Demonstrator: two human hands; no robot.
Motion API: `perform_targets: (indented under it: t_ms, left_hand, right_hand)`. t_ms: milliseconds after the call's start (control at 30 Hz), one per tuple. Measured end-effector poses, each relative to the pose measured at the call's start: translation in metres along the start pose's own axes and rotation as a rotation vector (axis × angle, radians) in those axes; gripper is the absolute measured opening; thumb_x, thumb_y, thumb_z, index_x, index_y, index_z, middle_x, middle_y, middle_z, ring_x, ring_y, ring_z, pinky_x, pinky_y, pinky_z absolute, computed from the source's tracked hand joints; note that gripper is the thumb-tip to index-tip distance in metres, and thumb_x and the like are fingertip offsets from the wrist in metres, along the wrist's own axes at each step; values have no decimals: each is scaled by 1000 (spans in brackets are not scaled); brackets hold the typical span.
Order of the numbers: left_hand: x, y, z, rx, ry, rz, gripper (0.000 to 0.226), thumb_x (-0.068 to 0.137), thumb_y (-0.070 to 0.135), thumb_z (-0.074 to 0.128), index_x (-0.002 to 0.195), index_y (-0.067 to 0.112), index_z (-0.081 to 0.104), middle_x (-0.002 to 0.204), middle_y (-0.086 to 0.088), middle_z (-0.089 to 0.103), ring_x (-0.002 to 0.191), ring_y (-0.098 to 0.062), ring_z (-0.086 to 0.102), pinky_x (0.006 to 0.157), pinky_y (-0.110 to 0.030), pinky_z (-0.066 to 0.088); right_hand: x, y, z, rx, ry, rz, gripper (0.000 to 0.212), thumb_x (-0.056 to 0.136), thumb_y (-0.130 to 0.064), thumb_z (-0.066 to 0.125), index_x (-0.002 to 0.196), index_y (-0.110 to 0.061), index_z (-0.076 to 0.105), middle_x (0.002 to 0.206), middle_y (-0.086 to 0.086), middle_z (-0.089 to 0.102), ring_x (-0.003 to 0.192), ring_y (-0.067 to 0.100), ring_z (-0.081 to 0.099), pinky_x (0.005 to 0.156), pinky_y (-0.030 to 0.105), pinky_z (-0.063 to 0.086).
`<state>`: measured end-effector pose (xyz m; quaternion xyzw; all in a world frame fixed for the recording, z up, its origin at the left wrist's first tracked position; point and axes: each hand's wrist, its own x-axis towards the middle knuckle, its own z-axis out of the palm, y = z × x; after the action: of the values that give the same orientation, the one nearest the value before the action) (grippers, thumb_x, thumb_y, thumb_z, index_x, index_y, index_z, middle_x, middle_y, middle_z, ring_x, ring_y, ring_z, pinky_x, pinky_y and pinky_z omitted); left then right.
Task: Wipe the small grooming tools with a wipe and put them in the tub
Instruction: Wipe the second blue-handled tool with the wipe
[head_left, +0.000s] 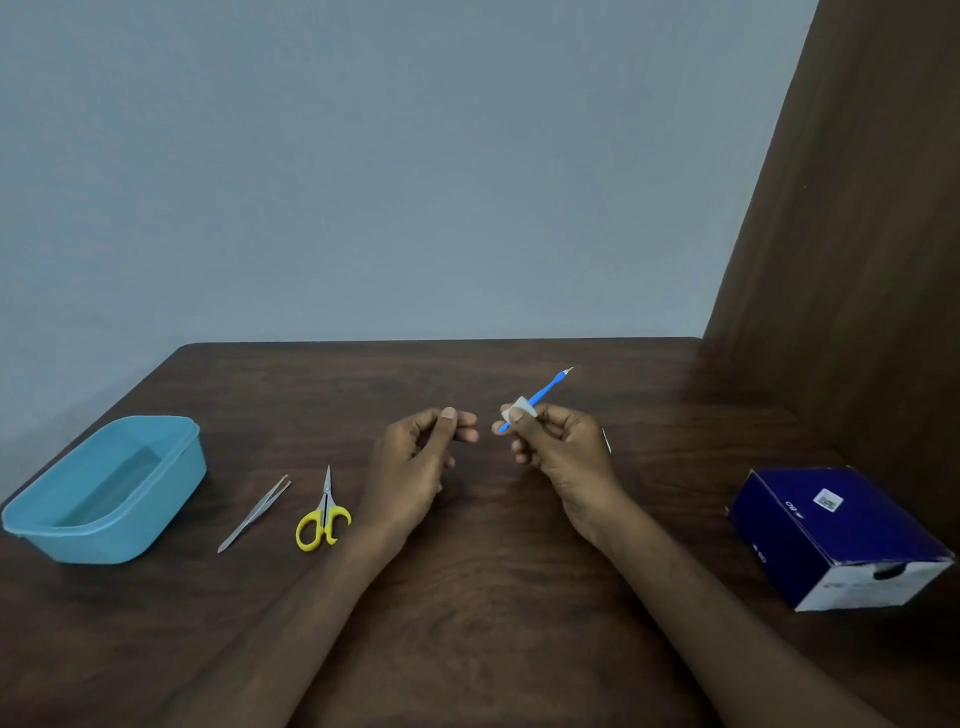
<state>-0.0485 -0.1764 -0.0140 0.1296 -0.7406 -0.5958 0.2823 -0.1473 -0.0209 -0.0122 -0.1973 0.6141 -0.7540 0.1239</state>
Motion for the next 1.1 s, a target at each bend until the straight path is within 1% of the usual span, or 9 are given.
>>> perform_targets:
  t_ms: [133, 267, 400, 467, 533, 600, 700, 933, 1100]
  left_hand:
    - [-1, 1, 0, -15, -15, -5, 28, 112, 31, 53, 105, 24, 80, 95, 3, 81, 65, -10, 57, 48, -26, 43]
    - [-1, 0, 0, 8, -27, 11, 25, 111, 28, 56, 104, 23, 79, 94, 3, 81, 63, -13, 55, 49, -29, 43]
    - [-2, 1, 0, 86, -58, 63, 15, 105, 30, 67, 101, 27, 81, 92, 9, 81, 64, -6, 58, 57, -29, 46]
    - [-2, 1, 1, 109, -85, 100, 14, 103, 33, 70, 97, 29, 82, 87, 5, 80, 65, -5, 59, 61, -36, 49]
    - [-2, 0, 1, 127, -97, 119, 14, 101, 35, 73, 93, 32, 83, 82, -3, 79, 65, -12, 60, 63, -42, 51]
    - [-3, 1, 1, 115, -94, 121, 11, 99, 32, 75, 91, 32, 83, 81, 2, 80, 72, -21, 71, 68, -43, 55]
    - [-3, 2, 2, 141, -94, 131, 9, 98, 28, 77, 91, 29, 83, 85, 10, 81, 85, -21, 76, 74, -41, 57]
    - [-1, -2, 0, 212, -135, 165, 14, 98, 28, 76, 85, 29, 81, 85, 13, 81, 81, -11, 74, 71, -30, 54]
    - [-2, 0, 0, 191, -107, 153, 20, 100, 25, 74, 81, 26, 80, 80, 11, 80, 67, 2, 64, 63, -14, 43]
  right_hand:
    - [-2, 1, -2, -88, -8, -16, 18, 87, -16, 86, 104, -12, 82, 94, 12, 82, 73, 10, 64, 71, 25, 54]
    - [-2, -2, 3, 11, 7, 2, 24, 101, -25, 71, 101, -2, 80, 90, 11, 82, 66, 12, 58, 66, 27, 53]
    - [-2, -4, 3, 13, 13, 6, 29, 106, -32, 63, 103, -10, 81, 97, 8, 83, 70, 11, 58, 66, 26, 50]
    - [-3, -3, 2, -24, 9, -12, 28, 105, -34, 65, 105, -12, 82, 101, 2, 83, 72, 9, 58, 68, 26, 50]
    - [-3, -1, 3, -54, 0, -24, 27, 104, -35, 65, 105, -15, 84, 102, -2, 82, 72, 7, 58, 68, 26, 49]
    - [-4, 0, 3, -72, -16, -25, 26, 104, -35, 65, 106, -16, 84, 105, -5, 82, 74, 7, 59, 68, 27, 49]
    - [-4, 0, 4, -91, -30, -25, 25, 104, -34, 66, 105, -17, 84, 109, -4, 82, 74, 8, 60, 69, 28, 49]
    - [6, -9, -7, 75, 132, -63, 22, 103, -27, 68, 102, -12, 83, 104, 3, 83, 66, 8, 56, 58, 22, 46]
    - [4, -6, -4, 111, 85, -30, 15, 97, -25, 76, 101, -14, 85, 92, 1, 77, 67, 11, 55, 62, 27, 47]
